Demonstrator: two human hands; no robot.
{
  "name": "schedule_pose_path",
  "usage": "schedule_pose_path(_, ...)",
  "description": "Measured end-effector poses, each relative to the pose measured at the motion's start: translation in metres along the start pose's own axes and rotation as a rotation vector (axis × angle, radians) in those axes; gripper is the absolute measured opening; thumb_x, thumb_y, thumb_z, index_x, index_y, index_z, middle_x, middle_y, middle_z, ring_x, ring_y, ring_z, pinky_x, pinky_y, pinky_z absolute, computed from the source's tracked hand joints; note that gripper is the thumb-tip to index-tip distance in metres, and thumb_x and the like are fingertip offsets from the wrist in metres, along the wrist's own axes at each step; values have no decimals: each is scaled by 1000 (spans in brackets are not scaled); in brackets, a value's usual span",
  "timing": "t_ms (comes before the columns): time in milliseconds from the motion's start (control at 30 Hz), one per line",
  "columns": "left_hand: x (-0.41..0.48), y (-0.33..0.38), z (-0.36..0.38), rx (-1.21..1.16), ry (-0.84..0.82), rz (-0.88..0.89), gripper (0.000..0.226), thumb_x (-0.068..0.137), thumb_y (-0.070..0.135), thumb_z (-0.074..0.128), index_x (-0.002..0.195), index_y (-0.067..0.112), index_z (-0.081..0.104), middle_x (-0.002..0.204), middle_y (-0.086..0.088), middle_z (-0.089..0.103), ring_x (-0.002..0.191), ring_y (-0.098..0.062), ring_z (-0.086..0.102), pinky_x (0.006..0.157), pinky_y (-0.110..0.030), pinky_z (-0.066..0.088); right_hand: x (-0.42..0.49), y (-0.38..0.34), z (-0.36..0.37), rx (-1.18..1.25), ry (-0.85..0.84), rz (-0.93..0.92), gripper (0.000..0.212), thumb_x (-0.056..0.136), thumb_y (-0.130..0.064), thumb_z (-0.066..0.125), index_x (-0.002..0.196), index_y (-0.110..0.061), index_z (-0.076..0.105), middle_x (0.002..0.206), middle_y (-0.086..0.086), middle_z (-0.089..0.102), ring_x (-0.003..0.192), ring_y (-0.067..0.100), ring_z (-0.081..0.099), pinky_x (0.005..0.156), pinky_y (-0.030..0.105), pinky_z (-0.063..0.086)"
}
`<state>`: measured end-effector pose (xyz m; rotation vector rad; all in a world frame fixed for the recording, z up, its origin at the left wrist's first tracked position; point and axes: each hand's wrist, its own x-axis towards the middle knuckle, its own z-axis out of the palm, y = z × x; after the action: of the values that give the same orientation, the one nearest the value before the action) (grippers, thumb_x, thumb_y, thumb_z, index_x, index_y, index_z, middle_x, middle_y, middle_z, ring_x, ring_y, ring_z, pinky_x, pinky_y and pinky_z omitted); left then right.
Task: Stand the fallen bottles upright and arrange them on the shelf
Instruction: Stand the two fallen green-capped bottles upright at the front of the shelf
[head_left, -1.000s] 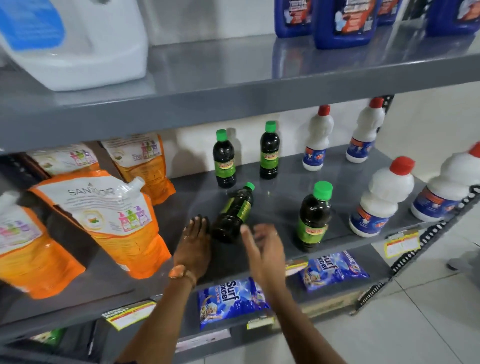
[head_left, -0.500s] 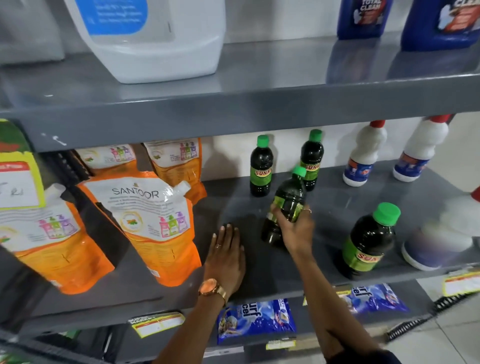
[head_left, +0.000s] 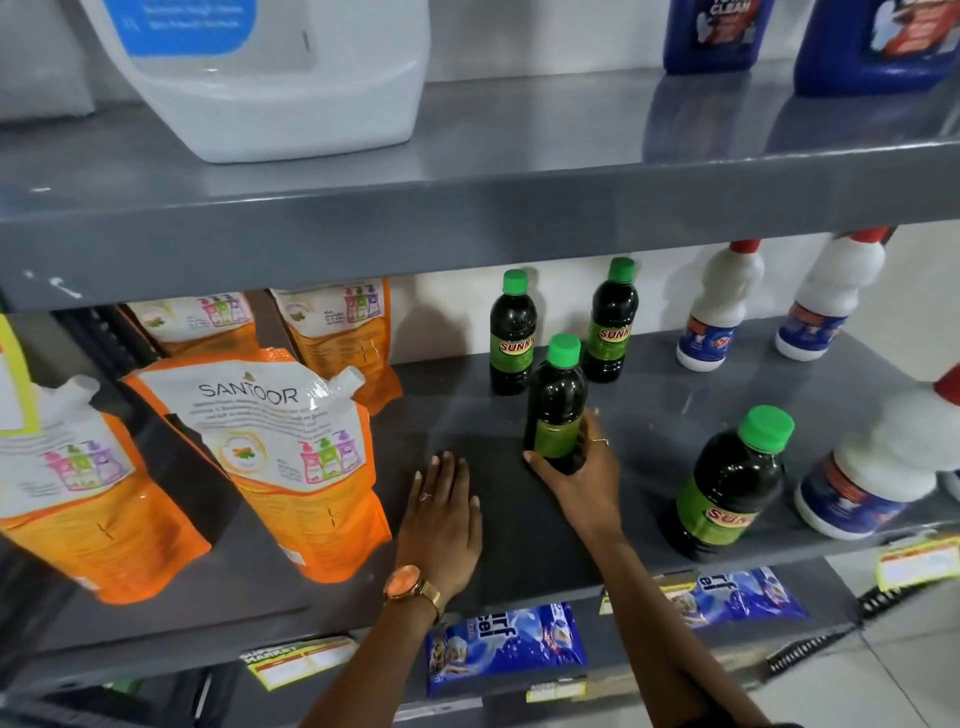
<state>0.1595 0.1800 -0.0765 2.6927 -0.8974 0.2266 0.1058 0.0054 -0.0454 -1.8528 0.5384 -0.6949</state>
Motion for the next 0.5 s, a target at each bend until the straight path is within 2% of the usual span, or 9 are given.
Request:
schedule_pose_path(67, -1, 0, -1, -3, -9, 9, 61, 90, 37, 11, 141, 6, 24, 152, -15, 25, 142, -26, 15, 113, -37, 0, 2, -3, 4, -37, 48, 28, 82, 56, -35, 90, 125, -18, 48, 124, 4, 52, 115, 20, 52, 97, 31, 47)
schedule_pose_path(100, -1, 0, -1, -1, -15, 12, 63, 89, 38, 8, 142, 7, 20, 153, -14, 22, 142, -25, 12, 113, -35, -1, 3, -6, 7, -63, 64, 32, 79, 54, -37, 90, 120, -16, 50, 124, 6, 48, 117, 23, 48, 98, 35, 45)
schedule_pose_path(167, -1, 1, -3, 0, -23, 12, 64, 88, 39, 5, 143, 7, 19, 153, -14, 20, 143, -25, 10, 114, -35, -2, 3, -10, 10, -66, 39, 29, 76, 56, -32, 90, 118, -14, 49, 122, 6, 45, 116, 18, 44, 95, 22, 38)
schedule_pose_path(267, -1, 2, -3, -6, -10, 6, 63, 89, 38, 9, 141, 5, 25, 151, -16, 27, 141, -27, 16, 114, -39, 5, 1, -5, 6, -8, -18, 39, 74, 62, -15, 86, 125, -11, 46, 111, 0, 54, 105, 15, 55, 74, -1, 35)
schedule_pose_path(333, -2, 1, -3, -6, -22, 5, 65, 88, 38, 6, 142, 6, 24, 152, -16, 25, 142, -26, 13, 115, -39, 5, -2, 0, 4, -5, 11, 49, 73, 61, -15, 87, 123, -13, 49, 104, -5, 58, 99, 14, 58, 69, -5, 35)
schedule_pose_path(400, -1, 1, -3, 4, -33, -1, 67, 87, 40, 3, 143, 6, 20, 153, -15, 21, 143, -25, 9, 115, -38, 1, -2, -3, 6, -25, 73, 60, 78, 52, -29, 92, 117, -15, 51, 105, -4, 59, 100, 14, 57, 78, 2, 40)
schedule_pose_path(433, -1, 1, -3, 12, -37, -3, 68, 86, 40, 1, 143, 7, 18, 154, -14, 19, 143, -25, 8, 115, -37, 0, -2, -4, 8, -66, 100, 70, 83, 47, -38, 92, 115, -16, 51, 108, -1, 58, 104, 17, 55, 86, 13, 44)
schedule_pose_path(500, -1, 2, -4, 22, -42, -4, 68, 86, 40, 0, 143, 8, 17, 154, -13, 18, 143, -24, 6, 114, -37, -1, -1, -9, 12, -182, 123, 93, 92, 45, -52, 89, 118, -14, 49, 117, 6, 53, 114, 22, 47, 97, 31, 40)
